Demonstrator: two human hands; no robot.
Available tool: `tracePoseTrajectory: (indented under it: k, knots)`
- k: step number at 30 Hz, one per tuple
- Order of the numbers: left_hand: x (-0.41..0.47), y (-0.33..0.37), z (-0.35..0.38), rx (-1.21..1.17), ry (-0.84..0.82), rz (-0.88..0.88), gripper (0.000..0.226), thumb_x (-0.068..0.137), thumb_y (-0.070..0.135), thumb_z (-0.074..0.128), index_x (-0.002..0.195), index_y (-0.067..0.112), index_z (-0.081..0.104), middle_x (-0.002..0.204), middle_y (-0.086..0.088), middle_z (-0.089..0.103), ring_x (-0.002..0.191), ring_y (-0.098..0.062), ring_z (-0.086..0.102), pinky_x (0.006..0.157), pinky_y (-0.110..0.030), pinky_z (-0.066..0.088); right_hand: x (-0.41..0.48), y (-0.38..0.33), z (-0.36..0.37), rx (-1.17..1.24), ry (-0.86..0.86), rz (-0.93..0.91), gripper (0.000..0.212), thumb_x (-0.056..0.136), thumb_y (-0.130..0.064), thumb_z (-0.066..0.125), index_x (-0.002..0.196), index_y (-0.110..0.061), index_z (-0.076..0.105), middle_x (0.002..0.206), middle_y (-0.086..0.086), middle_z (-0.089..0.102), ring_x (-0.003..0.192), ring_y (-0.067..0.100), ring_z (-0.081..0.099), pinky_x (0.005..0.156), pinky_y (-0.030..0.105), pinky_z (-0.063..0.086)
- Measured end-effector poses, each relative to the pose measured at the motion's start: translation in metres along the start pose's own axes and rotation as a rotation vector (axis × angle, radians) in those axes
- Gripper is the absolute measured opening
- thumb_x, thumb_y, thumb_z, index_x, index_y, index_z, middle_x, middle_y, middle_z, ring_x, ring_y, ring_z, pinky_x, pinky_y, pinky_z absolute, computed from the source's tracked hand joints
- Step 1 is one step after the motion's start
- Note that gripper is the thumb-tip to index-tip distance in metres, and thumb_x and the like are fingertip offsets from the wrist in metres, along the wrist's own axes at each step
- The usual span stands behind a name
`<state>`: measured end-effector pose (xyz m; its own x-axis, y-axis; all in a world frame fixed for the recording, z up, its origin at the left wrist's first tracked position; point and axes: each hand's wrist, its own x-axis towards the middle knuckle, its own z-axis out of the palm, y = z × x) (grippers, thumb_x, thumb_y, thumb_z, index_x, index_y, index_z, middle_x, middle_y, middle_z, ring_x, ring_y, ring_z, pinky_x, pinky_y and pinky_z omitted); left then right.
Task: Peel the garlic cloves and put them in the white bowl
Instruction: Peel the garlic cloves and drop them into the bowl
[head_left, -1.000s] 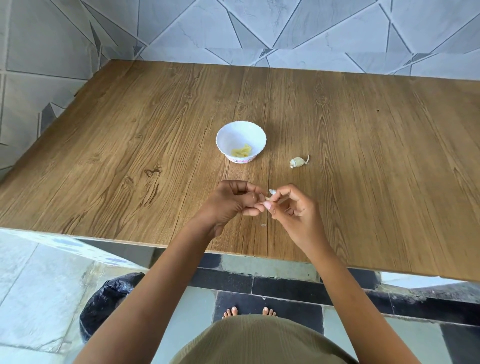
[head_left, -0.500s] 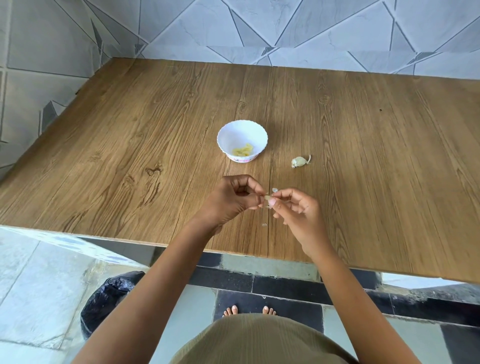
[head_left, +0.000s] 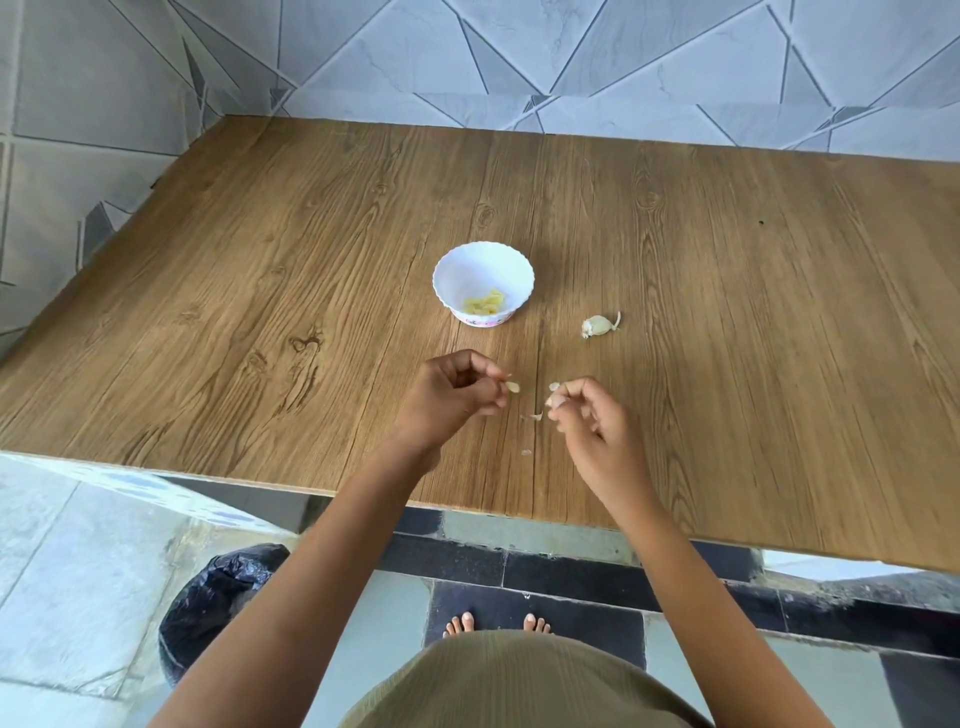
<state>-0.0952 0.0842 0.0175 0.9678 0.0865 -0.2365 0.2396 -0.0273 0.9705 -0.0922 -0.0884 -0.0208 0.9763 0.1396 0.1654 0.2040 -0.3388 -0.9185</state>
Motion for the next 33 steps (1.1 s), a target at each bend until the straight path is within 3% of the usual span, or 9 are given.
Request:
tracePoseTrajectory:
  k: [2,4,7,10,15,19,22,27,33]
  knots:
    - [0.007,-0.011,-0.013,0.253,0.180,0.067,0.010,0.079,0.002,0.069,0.078,0.011,0.066,0.073,-0.003,0.066,0.066,-0.009,0.058,0.067,-0.024,0.048,-0.004,0.008,0.000,-0.253,0.027,-0.131,0.015,0.087,-0.027,0.051,0.083,-0.018,0.064,0.084,-0.008,0.068,0.072,0.014,0.063,0.053,0.024,0.046]
    - [0.012,-0.019,-0.023,0.433,0.301,0.129,0.008,0.075,0.005,0.073,0.076,0.010,0.069,0.069,0.007,0.063,0.059,0.002,0.053,0.063,-0.013,0.043,-0.006,0.012,0.001,-0.380,0.039,-0.212,0.020,0.086,-0.027,0.049,0.086,-0.015,0.066,0.089,-0.008,0.068,0.081,0.013,0.063,0.059,0.020,0.046]
    - [0.014,-0.022,-0.029,0.584,0.313,0.226,0.006,0.074,0.001,0.072,0.075,0.006,0.068,0.063,0.013,0.058,0.056,0.004,0.052,0.057,-0.005,0.039,-0.011,0.014,0.004,-0.435,0.037,-0.228,0.027,0.086,-0.029,0.046,0.090,-0.012,0.067,0.096,-0.004,0.065,0.091,0.015,0.061,0.073,0.032,0.053]
    - [0.014,-0.022,-0.028,0.684,0.287,0.283,0.005,0.075,0.000,0.070,0.078,0.004,0.070,0.066,0.008,0.060,0.054,0.002,0.050,0.057,-0.004,0.038,-0.012,0.014,0.005,-0.467,0.017,-0.210,0.027,0.086,-0.029,0.045,0.090,-0.013,0.067,0.097,-0.004,0.065,0.091,0.016,0.059,0.072,0.036,0.054]
    - [0.007,-0.021,-0.035,0.581,0.307,0.232,0.009,0.078,0.003,0.069,0.083,0.010,0.073,0.077,0.006,0.068,0.058,-0.002,0.054,0.059,-0.007,0.041,-0.013,0.014,0.001,-0.446,-0.012,-0.206,0.026,0.086,-0.028,0.047,0.091,-0.012,0.067,0.097,-0.003,0.066,0.092,0.017,0.061,0.075,0.043,0.053]
    - [-0.005,-0.016,-0.033,0.322,0.240,0.142,0.021,0.082,0.001,0.063,0.083,0.020,0.072,0.083,0.009,0.070,0.067,-0.009,0.058,0.069,-0.024,0.050,-0.013,0.009,-0.006,-0.469,-0.030,-0.219,0.030,0.086,-0.030,0.047,0.096,-0.011,0.067,0.101,-0.002,0.067,0.093,0.019,0.062,0.077,0.043,0.054]
    - [-0.013,-0.019,-0.021,0.282,0.141,0.124,0.026,0.084,0.002,0.063,0.083,0.027,0.071,0.085,0.010,0.071,0.075,-0.012,0.062,0.076,-0.033,0.053,-0.015,0.004,-0.014,-0.540,-0.122,-0.213,0.044,0.086,-0.042,0.046,0.110,-0.011,0.066,0.113,0.000,0.065,0.104,0.020,0.061,0.089,0.035,0.050]
    - [-0.015,-0.026,-0.010,0.346,0.082,0.127,0.026,0.084,0.008,0.066,0.081,0.033,0.069,0.076,0.017,0.067,0.069,-0.005,0.060,0.074,-0.027,0.052,-0.007,0.000,-0.014,-0.733,-0.331,-0.164,0.062,0.089,-0.051,0.052,0.141,-0.018,0.041,0.147,-0.005,0.039,0.134,0.014,0.035,0.104,0.029,0.034]
    - [-0.017,-0.023,-0.009,0.326,0.070,0.119,0.021,0.084,0.007,0.066,0.082,0.028,0.069,0.072,0.017,0.065,0.063,-0.001,0.057,0.070,-0.024,0.050,-0.007,-0.006,-0.009,-0.758,-0.458,-0.177,0.055,0.094,-0.047,0.046,0.143,-0.023,0.039,0.153,-0.010,0.028,0.138,0.010,0.029,0.108,0.037,0.037]
